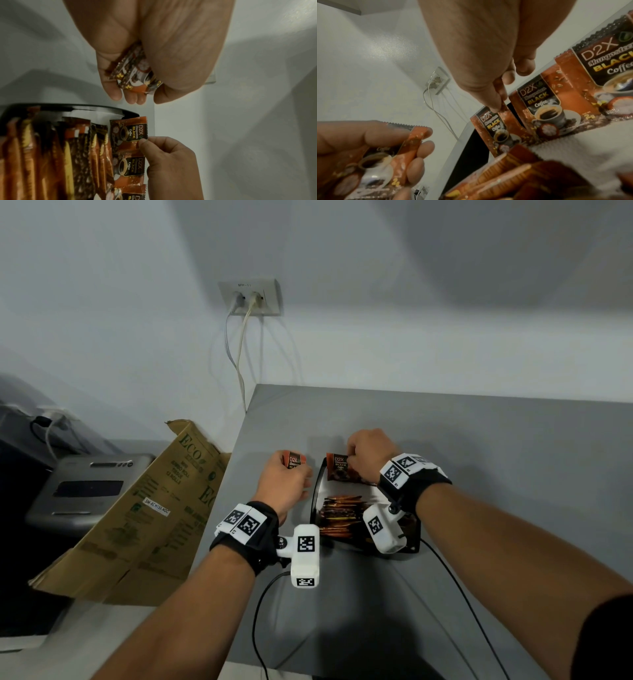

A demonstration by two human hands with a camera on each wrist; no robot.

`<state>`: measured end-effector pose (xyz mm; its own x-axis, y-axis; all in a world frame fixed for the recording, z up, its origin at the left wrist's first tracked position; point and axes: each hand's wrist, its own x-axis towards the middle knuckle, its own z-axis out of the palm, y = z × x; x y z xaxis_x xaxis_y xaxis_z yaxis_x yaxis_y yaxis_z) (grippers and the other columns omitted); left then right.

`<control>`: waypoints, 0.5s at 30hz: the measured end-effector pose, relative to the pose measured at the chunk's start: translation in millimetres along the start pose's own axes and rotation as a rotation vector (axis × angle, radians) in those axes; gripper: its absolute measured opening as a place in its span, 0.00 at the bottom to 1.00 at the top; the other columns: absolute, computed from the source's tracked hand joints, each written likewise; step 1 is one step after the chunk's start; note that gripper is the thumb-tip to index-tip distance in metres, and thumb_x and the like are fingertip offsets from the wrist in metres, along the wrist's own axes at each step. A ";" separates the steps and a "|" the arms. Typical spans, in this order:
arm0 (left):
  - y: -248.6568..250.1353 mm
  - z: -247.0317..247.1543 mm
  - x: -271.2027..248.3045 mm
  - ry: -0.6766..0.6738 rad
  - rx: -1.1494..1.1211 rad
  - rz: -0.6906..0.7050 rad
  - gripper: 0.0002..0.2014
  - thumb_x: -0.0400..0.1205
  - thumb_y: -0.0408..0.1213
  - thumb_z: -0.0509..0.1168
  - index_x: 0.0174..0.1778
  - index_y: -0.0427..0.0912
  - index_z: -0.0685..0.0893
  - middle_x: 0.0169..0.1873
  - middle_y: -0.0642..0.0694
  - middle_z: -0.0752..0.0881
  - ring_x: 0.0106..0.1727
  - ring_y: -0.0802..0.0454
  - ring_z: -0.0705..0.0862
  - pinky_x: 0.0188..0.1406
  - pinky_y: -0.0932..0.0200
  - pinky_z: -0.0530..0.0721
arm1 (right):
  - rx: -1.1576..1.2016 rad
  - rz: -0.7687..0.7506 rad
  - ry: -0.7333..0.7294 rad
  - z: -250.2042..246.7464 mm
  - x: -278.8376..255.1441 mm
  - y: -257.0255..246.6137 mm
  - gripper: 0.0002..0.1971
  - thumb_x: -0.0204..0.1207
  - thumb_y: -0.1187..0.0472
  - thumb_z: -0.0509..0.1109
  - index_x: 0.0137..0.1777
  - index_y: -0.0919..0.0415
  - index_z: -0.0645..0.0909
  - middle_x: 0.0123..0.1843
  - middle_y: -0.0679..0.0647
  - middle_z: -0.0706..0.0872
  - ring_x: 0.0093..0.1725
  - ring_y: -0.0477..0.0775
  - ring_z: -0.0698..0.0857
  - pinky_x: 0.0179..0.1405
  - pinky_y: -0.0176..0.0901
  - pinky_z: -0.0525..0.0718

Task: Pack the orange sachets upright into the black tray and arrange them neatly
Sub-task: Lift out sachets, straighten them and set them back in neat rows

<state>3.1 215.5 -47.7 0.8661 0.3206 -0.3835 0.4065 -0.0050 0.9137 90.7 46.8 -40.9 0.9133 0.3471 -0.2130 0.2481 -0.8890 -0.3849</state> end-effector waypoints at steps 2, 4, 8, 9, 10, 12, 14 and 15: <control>0.4 0.9 -0.1 -0.003 0.003 -0.002 0.09 0.81 0.28 0.67 0.54 0.44 0.80 0.44 0.42 0.85 0.42 0.48 0.84 0.36 0.55 0.83 | -0.024 -0.015 0.013 -0.6 0.7 0.0 0.06 0.80 0.62 0.71 0.45 0.62 0.89 0.48 0.57 0.88 0.49 0.57 0.86 0.52 0.49 0.87; 0.5 1.3 0.0 -0.007 0.009 -0.001 0.09 0.81 0.28 0.67 0.55 0.44 0.80 0.44 0.42 0.85 0.42 0.48 0.85 0.36 0.56 0.83 | -0.011 -0.006 0.016 -1.0 1.6 1.2 0.07 0.79 0.63 0.71 0.44 0.62 0.89 0.47 0.56 0.89 0.47 0.56 0.86 0.49 0.47 0.87; 1.7 2.3 -1.4 -0.019 0.002 -0.004 0.09 0.82 0.29 0.66 0.54 0.45 0.80 0.44 0.43 0.85 0.43 0.48 0.85 0.37 0.55 0.83 | -0.006 0.012 0.003 0.4 2.3 3.9 0.07 0.79 0.64 0.71 0.41 0.63 0.89 0.42 0.57 0.90 0.42 0.56 0.88 0.46 0.49 0.90; 1.8 2.5 -1.7 -0.019 -0.003 -0.007 0.09 0.82 0.28 0.66 0.54 0.45 0.80 0.44 0.44 0.85 0.43 0.48 0.85 0.37 0.55 0.83 | -0.007 0.012 0.004 0.1 1.9 3.3 0.07 0.79 0.64 0.71 0.41 0.64 0.88 0.42 0.57 0.90 0.42 0.56 0.88 0.46 0.50 0.90; 2.3 2.8 -2.4 -0.019 -0.007 -0.010 0.09 0.82 0.28 0.65 0.54 0.45 0.80 0.44 0.44 0.85 0.43 0.48 0.85 0.37 0.55 0.83 | -0.010 0.013 0.005 -0.4 1.5 2.4 0.08 0.79 0.64 0.70 0.41 0.64 0.88 0.42 0.57 0.90 0.41 0.57 0.88 0.46 0.51 0.91; 3.9 4.1 -4.3 -0.024 -0.013 -0.014 0.09 0.82 0.27 0.64 0.53 0.45 0.81 0.44 0.44 0.85 0.41 0.49 0.85 0.37 0.55 0.84 | -0.009 0.011 -0.001 -1.1 1.3 1.6 0.08 0.79 0.64 0.70 0.42 0.64 0.89 0.43 0.58 0.90 0.42 0.57 0.88 0.47 0.51 0.91; 5.8 4.6 -5.3 -0.025 -0.034 -0.013 0.11 0.81 0.24 0.62 0.52 0.44 0.81 0.46 0.41 0.86 0.39 0.48 0.86 0.34 0.57 0.83 | -0.014 0.008 -0.009 -2.9 -0.3 1.4 0.07 0.80 0.64 0.70 0.46 0.64 0.90 0.47 0.58 0.91 0.46 0.57 0.88 0.50 0.51 0.90; 7.0 4.6 -5.9 -0.026 -0.047 -0.012 0.12 0.79 0.22 0.61 0.52 0.43 0.81 0.46 0.40 0.86 0.39 0.47 0.88 0.31 0.59 0.83 | -0.015 0.004 -0.005 -4.9 -1.8 1.5 0.07 0.80 0.64 0.69 0.49 0.64 0.90 0.51 0.58 0.90 0.50 0.57 0.88 0.53 0.50 0.89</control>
<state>2.1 209.2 -39.6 0.8688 0.2961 -0.3969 0.4028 0.0436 0.9142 91.0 43.3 -36.7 0.9128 0.3446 -0.2191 0.2489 -0.8949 -0.3704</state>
